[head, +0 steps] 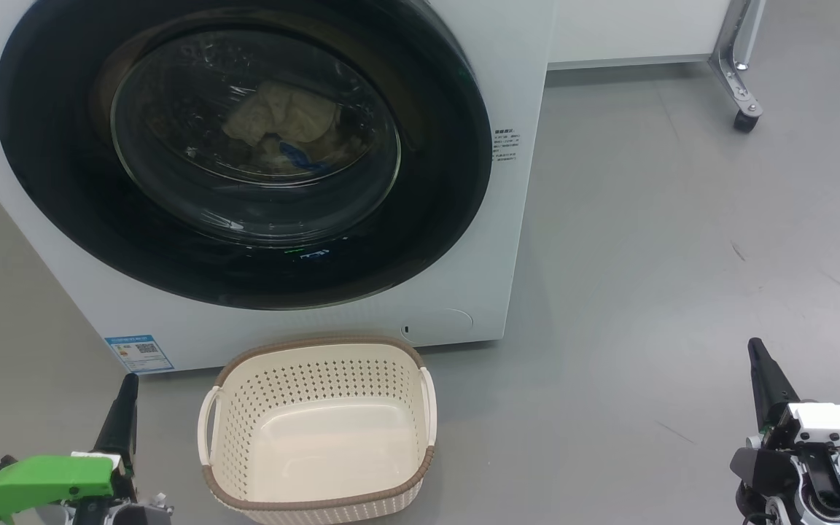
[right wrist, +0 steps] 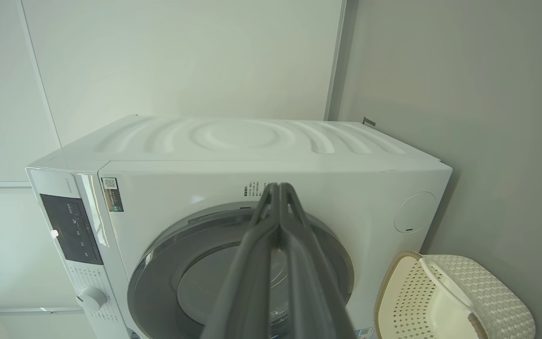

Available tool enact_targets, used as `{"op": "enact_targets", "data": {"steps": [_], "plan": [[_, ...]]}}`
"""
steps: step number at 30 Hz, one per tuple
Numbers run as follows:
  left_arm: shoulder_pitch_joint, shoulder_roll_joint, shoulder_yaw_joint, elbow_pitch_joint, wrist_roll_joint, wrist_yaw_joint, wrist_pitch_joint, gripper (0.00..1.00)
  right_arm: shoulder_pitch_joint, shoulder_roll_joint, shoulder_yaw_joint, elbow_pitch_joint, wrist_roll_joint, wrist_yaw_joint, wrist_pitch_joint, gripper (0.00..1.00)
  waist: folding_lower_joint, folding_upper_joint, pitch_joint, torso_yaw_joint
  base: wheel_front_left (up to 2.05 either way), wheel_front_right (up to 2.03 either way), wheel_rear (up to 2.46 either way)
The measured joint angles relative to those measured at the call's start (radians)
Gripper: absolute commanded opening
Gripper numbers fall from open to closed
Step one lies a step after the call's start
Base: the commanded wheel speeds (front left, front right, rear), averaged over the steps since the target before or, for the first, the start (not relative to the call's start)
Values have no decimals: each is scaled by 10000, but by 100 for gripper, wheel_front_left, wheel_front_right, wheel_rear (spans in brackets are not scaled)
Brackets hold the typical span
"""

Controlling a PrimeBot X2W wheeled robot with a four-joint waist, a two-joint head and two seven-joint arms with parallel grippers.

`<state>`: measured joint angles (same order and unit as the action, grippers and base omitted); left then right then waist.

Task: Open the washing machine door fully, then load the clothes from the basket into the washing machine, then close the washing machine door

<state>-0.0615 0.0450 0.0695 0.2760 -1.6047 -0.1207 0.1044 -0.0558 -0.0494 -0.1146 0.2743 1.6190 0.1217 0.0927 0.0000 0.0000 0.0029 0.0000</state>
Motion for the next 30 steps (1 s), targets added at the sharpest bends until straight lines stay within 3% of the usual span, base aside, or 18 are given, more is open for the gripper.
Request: {"op": "enact_targets", "data": {"steps": [30], "plan": [[0,0,10,-2,0,0,0,0,0,0,-10,-2,0,0,0,0,0,0,0,0,0,0,0]]}}
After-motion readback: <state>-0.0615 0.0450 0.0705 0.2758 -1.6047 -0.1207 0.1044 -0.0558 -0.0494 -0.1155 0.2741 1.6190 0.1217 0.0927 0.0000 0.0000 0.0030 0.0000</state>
